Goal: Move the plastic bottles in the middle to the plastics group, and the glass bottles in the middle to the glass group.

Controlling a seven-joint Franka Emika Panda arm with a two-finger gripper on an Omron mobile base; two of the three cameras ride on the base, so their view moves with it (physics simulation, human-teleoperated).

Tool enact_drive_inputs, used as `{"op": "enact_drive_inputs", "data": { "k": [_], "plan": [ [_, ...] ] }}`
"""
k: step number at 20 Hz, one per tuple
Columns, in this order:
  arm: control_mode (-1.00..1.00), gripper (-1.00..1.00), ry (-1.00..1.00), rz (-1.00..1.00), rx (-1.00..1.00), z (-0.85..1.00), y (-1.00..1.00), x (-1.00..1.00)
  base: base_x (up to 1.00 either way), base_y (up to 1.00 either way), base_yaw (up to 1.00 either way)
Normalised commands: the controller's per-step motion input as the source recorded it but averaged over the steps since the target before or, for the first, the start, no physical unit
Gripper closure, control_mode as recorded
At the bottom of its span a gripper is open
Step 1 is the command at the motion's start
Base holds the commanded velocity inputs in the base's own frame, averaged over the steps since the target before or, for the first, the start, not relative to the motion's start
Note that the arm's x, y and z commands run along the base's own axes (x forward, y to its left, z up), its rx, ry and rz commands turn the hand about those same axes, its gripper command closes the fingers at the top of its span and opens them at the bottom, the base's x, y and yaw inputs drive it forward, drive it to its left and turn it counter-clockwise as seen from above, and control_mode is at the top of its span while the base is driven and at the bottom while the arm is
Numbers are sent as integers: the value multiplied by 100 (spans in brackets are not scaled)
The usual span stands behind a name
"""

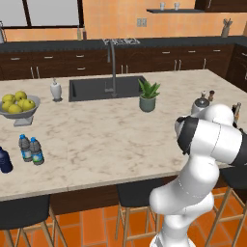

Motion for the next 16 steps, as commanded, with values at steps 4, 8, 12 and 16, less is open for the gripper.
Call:
{"op": "enact_drive_inputs", "data": {
  "k": [4,8,12,16],
  "plan": [
    [-100,-100,0,0,0,0,0,0,0,0,0],
    [-100,-100,0,0,0,0,0,0,0,0,0],
    [-100,-100,0,0,0,0,0,-3,0,0,0],
    [-100,-100,0,0,0,1,0,-7,0,0,0]
  ]
}}
